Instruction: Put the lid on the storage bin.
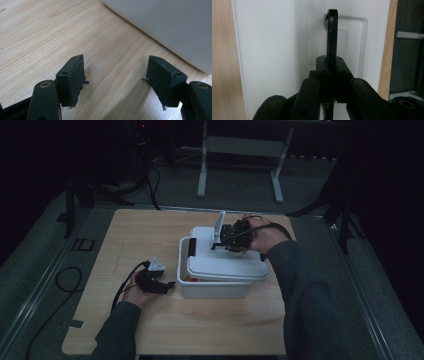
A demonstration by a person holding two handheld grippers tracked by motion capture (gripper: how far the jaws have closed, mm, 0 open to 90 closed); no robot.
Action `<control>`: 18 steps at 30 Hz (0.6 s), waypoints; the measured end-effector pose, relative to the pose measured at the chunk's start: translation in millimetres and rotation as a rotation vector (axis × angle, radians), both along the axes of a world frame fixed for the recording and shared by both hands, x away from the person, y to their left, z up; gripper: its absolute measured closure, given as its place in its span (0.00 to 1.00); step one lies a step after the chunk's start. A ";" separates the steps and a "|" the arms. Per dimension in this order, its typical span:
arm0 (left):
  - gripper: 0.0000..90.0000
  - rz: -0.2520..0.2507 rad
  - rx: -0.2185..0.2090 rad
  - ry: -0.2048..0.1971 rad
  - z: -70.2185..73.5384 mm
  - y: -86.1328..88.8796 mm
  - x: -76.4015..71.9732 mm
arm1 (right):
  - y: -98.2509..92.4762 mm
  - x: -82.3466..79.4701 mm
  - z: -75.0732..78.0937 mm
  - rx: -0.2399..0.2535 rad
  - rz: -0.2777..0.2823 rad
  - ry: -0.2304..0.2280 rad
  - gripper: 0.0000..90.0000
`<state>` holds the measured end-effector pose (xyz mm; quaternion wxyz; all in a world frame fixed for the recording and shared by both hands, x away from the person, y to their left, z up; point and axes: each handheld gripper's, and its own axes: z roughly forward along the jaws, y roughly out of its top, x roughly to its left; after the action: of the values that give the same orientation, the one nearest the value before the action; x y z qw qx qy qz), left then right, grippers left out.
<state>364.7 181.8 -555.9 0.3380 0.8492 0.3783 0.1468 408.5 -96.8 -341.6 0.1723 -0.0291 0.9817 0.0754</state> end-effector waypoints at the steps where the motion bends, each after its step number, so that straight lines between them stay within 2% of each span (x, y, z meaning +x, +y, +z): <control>1: 0.35 0.000 0.001 0.000 0.0 0.0 0.0 | 0.5 0.1 -0.1 0.001 0.001 0.001 0.94; 18: 0.35 0.000 -0.001 -0.001 -0.1 -0.1 0.1 | 13.2 -2.7 1.1 -0.006 0.022 0.000 0.94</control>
<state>364.8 181.7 -556.0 0.3387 0.8489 0.3783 0.1470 405.7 -83.7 -340.5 0.1713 -0.0403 0.9816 0.0743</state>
